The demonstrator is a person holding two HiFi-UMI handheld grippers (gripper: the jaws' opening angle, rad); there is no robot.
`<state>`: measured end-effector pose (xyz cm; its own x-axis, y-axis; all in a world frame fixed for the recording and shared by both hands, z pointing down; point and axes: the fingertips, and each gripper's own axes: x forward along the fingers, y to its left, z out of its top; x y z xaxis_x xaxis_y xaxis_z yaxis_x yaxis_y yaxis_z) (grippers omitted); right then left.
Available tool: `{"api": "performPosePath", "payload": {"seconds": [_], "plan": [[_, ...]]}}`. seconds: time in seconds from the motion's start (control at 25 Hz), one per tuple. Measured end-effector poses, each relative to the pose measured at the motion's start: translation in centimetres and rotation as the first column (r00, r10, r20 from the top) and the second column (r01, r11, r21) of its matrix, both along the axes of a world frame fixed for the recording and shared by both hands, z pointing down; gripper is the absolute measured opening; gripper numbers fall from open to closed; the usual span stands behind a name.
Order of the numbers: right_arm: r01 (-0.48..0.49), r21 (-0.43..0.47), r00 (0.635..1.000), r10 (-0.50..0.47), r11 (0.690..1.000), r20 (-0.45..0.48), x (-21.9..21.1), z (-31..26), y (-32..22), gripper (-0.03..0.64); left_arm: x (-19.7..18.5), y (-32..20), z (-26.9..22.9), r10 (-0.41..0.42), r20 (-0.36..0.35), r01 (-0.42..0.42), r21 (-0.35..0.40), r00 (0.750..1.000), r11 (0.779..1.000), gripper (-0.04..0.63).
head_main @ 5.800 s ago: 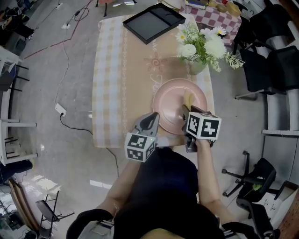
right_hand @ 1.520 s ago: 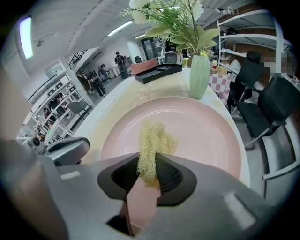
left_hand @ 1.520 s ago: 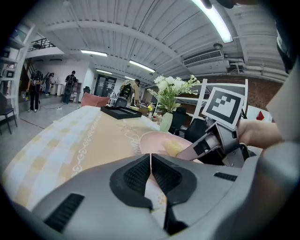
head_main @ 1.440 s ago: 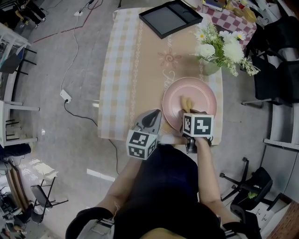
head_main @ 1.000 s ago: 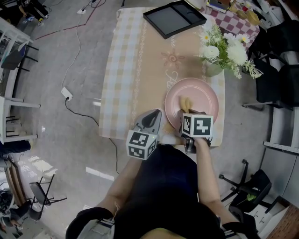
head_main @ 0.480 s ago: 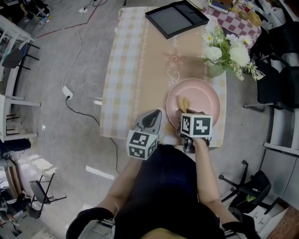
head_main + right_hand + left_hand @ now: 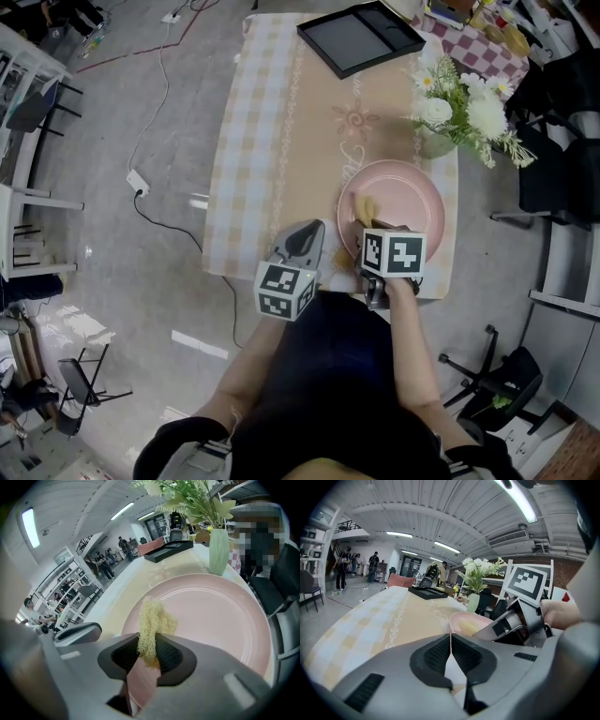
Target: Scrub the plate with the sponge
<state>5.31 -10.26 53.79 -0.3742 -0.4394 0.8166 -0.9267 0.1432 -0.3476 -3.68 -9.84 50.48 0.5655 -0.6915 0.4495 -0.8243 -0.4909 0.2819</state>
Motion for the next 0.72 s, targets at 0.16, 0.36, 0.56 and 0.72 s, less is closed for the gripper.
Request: {"api": "performPosePath", "payload": {"seconds": [0.16,0.36,0.56,0.72], "plan": [[0.011,-0.002,1.0,-0.011,1.0,0.023,-0.7,0.0,-0.2,0.092,-0.4,-0.1,0.0,-0.01,0.002,0.01,-0.001,1.0,1.0,0.017],[0.027,-0.006,0.998,-0.026,1.0,0.056,-1.8,0.0,-0.3,0.092,-0.8,-0.2,0.1,-0.022,0.003,0.022,-0.002,1.0,1.0,0.017],[0.029,-0.016,0.994,-0.027,0.999,0.105,-2.4,0.0,-0.3,0.092,-1.2,-0.3,0.1,-0.033,0.005,0.033,-0.001,0.999,0.999,0.017],[0.021,-0.026,0.988,-0.016,0.999,0.153,-2.6,-0.1,-0.4,0.092,-1.4,-0.2,0.1,-0.038,0.008,0.038,-0.002,0.999,0.999,0.017]]}}
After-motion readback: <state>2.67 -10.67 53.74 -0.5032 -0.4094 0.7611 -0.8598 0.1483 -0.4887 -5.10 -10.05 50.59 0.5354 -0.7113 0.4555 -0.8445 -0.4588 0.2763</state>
